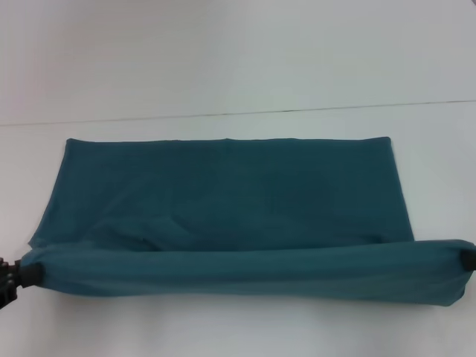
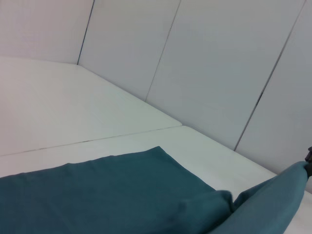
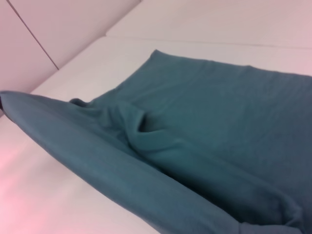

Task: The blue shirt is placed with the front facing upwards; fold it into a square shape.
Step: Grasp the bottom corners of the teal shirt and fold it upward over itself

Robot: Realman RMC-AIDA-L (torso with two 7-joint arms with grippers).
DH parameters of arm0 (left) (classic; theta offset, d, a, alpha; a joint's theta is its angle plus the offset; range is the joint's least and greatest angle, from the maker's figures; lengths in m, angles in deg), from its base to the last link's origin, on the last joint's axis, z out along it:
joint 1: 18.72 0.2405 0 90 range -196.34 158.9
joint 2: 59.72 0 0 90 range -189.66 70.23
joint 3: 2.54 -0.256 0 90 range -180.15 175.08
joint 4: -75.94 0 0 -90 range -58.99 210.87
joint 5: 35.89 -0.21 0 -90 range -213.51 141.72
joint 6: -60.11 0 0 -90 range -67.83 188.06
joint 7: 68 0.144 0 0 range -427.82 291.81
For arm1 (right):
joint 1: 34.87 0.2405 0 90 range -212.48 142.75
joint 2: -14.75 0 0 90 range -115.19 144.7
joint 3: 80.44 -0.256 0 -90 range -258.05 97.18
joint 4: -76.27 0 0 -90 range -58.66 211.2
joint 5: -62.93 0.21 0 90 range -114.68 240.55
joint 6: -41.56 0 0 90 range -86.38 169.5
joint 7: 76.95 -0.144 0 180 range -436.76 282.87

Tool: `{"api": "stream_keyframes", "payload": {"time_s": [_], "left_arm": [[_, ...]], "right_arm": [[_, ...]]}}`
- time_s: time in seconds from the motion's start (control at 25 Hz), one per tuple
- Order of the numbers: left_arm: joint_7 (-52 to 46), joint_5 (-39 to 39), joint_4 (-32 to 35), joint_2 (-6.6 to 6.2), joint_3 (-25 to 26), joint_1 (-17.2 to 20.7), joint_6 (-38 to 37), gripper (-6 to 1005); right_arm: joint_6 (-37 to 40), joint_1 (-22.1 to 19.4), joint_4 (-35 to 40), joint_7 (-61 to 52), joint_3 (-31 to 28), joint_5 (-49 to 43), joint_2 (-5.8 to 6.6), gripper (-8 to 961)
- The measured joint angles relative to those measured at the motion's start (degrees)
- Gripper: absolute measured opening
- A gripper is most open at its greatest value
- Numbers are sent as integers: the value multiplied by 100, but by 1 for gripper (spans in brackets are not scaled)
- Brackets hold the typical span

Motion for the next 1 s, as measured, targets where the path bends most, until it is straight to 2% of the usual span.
{"api": "stream_keyframes", "payload": {"time_s": [0.28, 0.44, 0.68, 1.0], "left_arm": [[79, 115, 15, -13, 47, -12, 46, 53], [58, 121, 154, -31, 40, -140, 270, 53], [14, 104, 379, -70, 32, -373, 667, 53], [-1, 88, 539, -27, -59, -667, 1213, 52]], "right_arm": [[-12, -16, -5, -37, -67, 165, 24, 32], [-70, 51, -38, -41, -175, 170, 27, 32], [-442, 187, -79, -103, -289, 161, 29, 32], [-1033, 376, -423, -119, -224, 124, 29, 31]]}}
